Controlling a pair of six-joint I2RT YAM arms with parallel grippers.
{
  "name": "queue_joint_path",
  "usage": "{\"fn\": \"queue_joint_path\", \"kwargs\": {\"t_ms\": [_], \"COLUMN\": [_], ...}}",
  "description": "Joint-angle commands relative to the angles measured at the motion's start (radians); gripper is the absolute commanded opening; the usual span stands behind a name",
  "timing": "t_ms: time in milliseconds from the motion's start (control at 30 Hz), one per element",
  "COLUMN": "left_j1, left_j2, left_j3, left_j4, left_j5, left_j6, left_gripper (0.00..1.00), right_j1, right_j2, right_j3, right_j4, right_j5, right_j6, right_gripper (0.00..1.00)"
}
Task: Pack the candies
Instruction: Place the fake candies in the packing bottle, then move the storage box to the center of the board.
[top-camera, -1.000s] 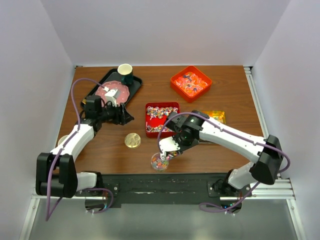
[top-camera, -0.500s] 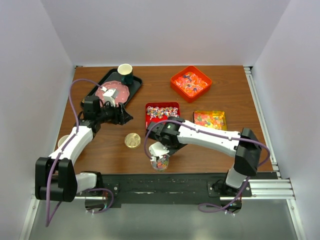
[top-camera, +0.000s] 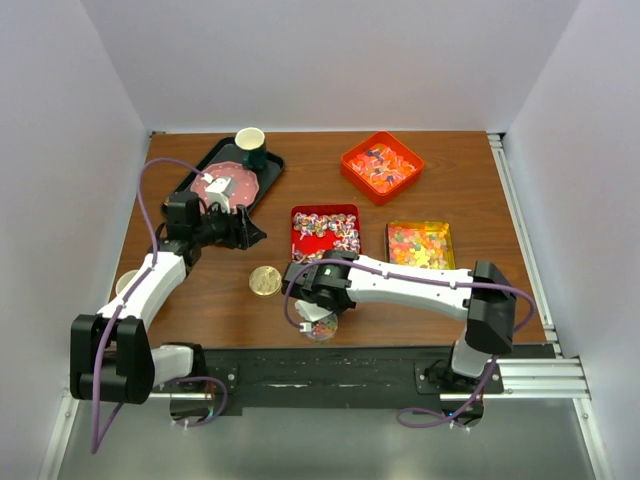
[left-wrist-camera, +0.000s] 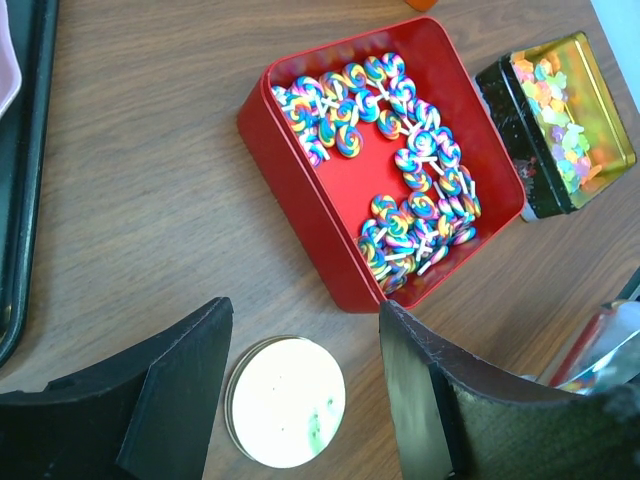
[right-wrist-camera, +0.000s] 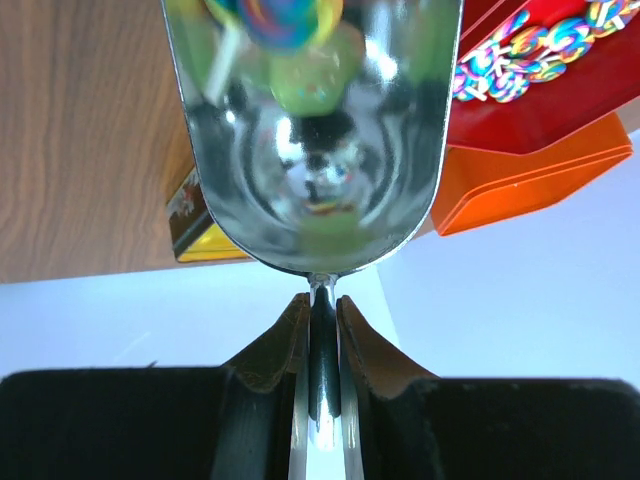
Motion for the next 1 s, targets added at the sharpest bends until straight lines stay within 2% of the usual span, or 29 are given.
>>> {"fn": "queue_joint_path", "kwargs": {"t_ms": [0,367,700,767,800,967], "left_j1": [0.009,0.008,-0.039,-0.064,-0.09,-0.145], "left_j2": [-0.002,0.032,0.137,0.182,0.199,0.327], "left_j3": [0.001,0.027,0.126,0.159,0.192,0.295], "left_j4": [0.086,0.092,0.069,0.028,0.027,0.043], "left_j5": [0.026,0.038,0.051,0.051,0.049,0.051], "left_j6": [-0.024,-0.035,-0.022,0.004,0.01,0.025], "left_gripper": [0.65,0.65,0.64,0.64,0.64,0.64], "right_j1": [0.027,0.037,0.031,-0.015,-0.043,-0.359], "right_j2": [0.005,-0.058,-0.157,-0.156,-0.144,-0.093], "right_j3": [0.047,-0.006,-0.039,-0.007,0.05,0.234], "right_j4": [-0.255,-0.261,-0.26,-0.258,-0.246,-0.125], "right_j5": [0.092,0.119,0.139,0.1,0.032,-0.203], "right_j6": [0.008,-0.037,-0.063,-0.038,0.018,0.256], "right_gripper": [0.0,0.0,0.0,0.0,0.0,0.0]}}
